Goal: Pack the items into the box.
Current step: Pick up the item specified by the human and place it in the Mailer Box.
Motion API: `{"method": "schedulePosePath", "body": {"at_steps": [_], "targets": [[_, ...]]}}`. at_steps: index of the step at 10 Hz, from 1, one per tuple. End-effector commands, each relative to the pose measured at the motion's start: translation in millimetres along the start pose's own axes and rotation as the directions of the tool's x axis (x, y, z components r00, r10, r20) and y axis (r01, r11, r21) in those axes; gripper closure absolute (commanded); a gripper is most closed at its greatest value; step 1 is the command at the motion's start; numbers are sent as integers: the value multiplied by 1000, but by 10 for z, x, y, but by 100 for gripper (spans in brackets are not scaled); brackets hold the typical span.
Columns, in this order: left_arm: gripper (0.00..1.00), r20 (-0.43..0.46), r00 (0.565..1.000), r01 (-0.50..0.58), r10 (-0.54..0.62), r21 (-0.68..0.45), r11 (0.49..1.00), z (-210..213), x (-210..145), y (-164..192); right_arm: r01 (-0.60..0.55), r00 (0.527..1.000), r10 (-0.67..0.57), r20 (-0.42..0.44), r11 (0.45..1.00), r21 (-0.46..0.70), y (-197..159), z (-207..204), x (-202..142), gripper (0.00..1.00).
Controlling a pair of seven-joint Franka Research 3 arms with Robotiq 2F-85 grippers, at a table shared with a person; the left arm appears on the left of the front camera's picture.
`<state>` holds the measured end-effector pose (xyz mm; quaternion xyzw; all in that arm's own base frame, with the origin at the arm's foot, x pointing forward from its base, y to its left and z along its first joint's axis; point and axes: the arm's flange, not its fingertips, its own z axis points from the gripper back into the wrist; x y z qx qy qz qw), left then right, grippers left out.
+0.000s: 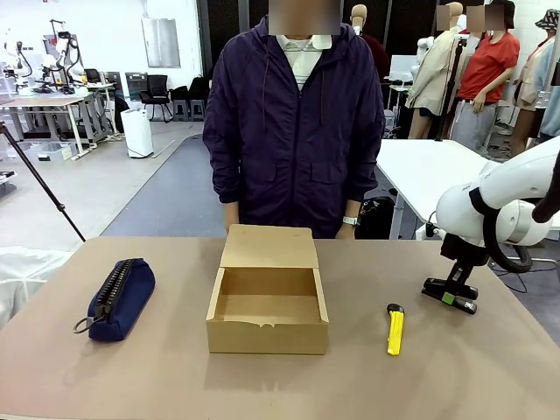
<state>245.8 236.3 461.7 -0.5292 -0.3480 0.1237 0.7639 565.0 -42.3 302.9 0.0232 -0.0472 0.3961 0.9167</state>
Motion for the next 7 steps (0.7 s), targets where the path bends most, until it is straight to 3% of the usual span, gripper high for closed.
{"method": "schedulePosePath", "body": {"at_steps": [1,3,4,6,7], "targets": [[0,13,1000,12,-12,-23,1000,9,7,-8,-22,1000,22,17,1000,11,-26,84,-14,100],[0,13,1000,12,-12,-23,1000,9,7,-8,23,1000,-23,-10,1000,5,1,520,-69,100],[0,13,1000,12,-12,-23,1000,9,7,-8,58,998,-58,-14,996,62,76,994,-187,100],[0,13,1000,12,-12,-23,1000,9,7,-8,156,987,-152,-45,980,121,381,1731,-535,100],[0,13,1000,12,-12,-23,1000,9,7,-8,176,984,-176,-12,973,152,626,1984,-751,100]]}}
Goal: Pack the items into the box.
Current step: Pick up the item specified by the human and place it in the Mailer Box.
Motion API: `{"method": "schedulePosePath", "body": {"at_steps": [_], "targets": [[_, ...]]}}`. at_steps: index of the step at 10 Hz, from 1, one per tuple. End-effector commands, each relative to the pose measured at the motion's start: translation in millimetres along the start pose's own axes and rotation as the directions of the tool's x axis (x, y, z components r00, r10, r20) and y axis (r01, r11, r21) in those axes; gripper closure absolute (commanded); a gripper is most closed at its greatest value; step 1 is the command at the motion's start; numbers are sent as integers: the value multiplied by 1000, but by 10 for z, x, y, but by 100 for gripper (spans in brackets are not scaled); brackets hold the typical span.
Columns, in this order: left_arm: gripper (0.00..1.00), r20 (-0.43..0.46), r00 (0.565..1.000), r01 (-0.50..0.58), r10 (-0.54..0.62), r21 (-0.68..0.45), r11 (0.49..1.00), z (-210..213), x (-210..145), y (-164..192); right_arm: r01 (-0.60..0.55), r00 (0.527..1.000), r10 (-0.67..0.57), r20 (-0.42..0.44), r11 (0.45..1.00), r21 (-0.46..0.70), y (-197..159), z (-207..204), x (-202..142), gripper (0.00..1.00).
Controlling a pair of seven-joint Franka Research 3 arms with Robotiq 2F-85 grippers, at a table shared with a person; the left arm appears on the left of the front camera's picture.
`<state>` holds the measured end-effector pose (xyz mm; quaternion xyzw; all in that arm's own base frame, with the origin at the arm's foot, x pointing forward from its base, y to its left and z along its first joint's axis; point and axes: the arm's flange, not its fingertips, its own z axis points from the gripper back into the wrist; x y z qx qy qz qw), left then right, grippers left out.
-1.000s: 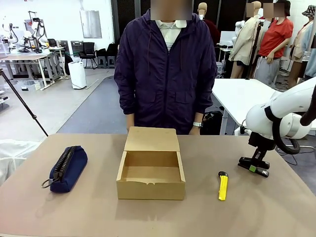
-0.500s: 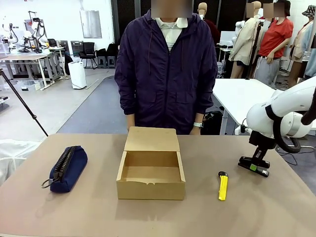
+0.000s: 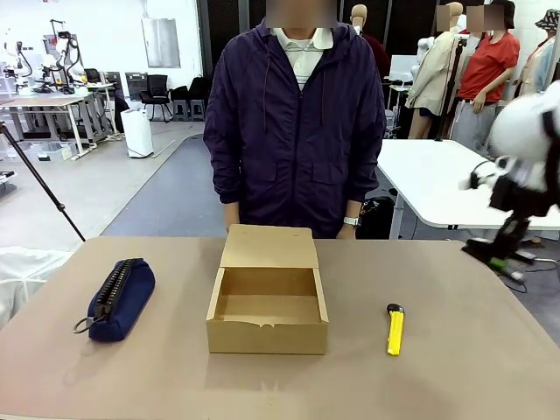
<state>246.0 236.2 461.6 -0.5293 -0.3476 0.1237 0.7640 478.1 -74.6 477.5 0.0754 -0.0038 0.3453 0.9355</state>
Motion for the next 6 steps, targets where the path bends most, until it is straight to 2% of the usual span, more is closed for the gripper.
{"method": "schedulePosePath", "body": {"at_steps": [1,3,4,6], "targets": [[0,13,1000,13,-13,-23,1000,11,7,-10,71,996,-73,50,997,32,390,225,-316,100],[0,13,1000,13,-13,-23,1000,11,7,-10,58,995,-64,77,995,80,445,174,-395,100],[0,13,1000,13,-13,-23,1000,11,7,-10,46,999,-46,20,998,37,373,381,-420,100],[0,13,1000,13,-13,-23,1000,11,7,-10,46,999,-46,20,998,37,373,381,-420,100]]}}
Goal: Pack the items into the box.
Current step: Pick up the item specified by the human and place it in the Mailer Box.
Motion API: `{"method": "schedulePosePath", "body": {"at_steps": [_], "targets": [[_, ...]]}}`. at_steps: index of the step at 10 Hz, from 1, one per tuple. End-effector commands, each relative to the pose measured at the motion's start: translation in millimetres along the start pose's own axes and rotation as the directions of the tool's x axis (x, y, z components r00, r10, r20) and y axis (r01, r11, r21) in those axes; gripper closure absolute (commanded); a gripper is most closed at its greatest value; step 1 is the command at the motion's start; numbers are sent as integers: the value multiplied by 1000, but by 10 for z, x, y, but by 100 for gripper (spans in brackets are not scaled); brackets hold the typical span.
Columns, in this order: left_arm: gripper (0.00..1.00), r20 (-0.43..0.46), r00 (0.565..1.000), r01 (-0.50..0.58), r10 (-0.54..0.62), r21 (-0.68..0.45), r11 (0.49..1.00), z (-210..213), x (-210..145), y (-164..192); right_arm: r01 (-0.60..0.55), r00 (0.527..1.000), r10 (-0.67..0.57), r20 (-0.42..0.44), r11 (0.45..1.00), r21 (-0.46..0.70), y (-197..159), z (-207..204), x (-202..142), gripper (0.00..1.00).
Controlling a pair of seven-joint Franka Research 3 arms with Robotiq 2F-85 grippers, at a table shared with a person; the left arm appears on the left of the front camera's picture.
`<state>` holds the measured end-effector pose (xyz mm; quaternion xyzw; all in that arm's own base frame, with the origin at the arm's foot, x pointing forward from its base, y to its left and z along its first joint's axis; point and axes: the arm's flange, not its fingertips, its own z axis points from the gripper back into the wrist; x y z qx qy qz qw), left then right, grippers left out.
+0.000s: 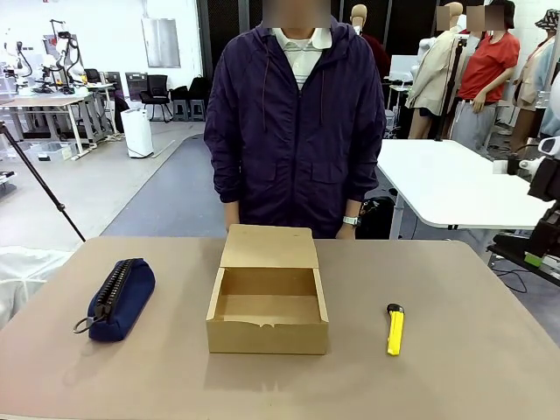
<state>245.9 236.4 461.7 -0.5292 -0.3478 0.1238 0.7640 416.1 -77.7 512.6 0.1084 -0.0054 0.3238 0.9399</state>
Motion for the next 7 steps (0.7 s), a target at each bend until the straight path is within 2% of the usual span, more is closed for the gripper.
{"method": "schedulePosePath", "body": {"at_steps": [1,2,4,5,7], "targets": [[0,13,1000,13,-12,-23,1000,9,6,-9,3,1000,-3,-8,1000,-23,-48,58,55,100],[0,13,1000,13,-12,-23,1000,9,6,-9,0,1000,0,0,1000,0,0,0,0,100],[0,13,1000,13,-12,-23,1000,9,6,-9,-85,993,93,68,989,-119,394,170,562,100],[0,13,1000,13,-12,-23,1000,9,6,-9,-199,976,209,59,968,-150,655,250,937,100],[0,13,1000,13,-12,-23,1000,9,6,-9,-452,889,458,-5,875,-170,1279,163,1923,100]]}}
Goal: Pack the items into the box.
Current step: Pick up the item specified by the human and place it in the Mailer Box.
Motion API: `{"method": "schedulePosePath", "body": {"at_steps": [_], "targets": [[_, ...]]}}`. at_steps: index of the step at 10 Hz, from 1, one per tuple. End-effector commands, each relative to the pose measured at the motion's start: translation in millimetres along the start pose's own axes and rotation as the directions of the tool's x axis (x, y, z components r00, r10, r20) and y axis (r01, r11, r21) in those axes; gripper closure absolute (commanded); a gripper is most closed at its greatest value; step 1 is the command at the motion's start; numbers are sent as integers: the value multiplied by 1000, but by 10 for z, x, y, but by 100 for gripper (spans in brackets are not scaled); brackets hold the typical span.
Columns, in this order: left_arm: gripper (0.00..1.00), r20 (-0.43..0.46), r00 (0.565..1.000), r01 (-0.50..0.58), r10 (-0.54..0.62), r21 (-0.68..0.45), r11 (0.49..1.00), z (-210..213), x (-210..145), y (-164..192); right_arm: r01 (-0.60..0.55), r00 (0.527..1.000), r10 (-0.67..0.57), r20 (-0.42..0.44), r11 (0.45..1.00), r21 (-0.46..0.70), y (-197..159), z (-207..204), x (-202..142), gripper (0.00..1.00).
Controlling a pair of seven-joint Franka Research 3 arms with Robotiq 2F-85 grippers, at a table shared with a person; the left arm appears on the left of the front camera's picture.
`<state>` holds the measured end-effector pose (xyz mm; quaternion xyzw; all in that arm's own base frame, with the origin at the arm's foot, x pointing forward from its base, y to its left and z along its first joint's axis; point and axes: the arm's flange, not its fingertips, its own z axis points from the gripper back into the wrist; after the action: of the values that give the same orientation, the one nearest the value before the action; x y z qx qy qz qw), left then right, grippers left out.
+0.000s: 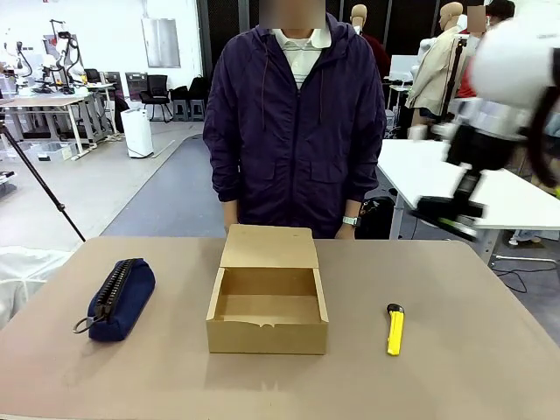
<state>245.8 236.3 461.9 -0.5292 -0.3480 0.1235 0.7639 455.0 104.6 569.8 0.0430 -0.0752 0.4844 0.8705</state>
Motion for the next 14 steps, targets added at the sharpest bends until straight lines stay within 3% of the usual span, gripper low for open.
{"method": "schedulePosePath", "body": {"at_steps": [1,3,6,7,8,10,12,14], "targets": [[0,13,1000,12,-12,-22,1000,9,6,-7,-227,974,227,-5,974,-5,13,-157,909,100],[0,13,1000,12,-12,-22,1000,9,6,-7,-362,931,363,34,931,-33,431,-413,1620,100],[0,13,1000,12,-12,-22,1000,9,6,-7,-580,812,584,4,807,-108,869,-1164,2104,100],[0,13,1000,12,-12,-22,1000,9,6,-7,-602,796,605,-11,791,-107,940,-1445,2170,100],[0,13,1000,12,-12,-22,1000,9,6,-7,-596,800,599,4,796,-106,1000,-1712,2230,100],[0,13,1000,12,-12,-22,1000,9,6,-7,-519,855,519,11,854,15,1160,-2220,2290,100],[0,13,1000,12,-12,-22,1000,9,6,-7,-436,898,439,-18,896,88,1254,-2529,2212,100],[0,13,1000,12,-12,-22,1000,9,6,-7,-412,910,414,-8,908,76,1250,-2619,2162,100]]}}
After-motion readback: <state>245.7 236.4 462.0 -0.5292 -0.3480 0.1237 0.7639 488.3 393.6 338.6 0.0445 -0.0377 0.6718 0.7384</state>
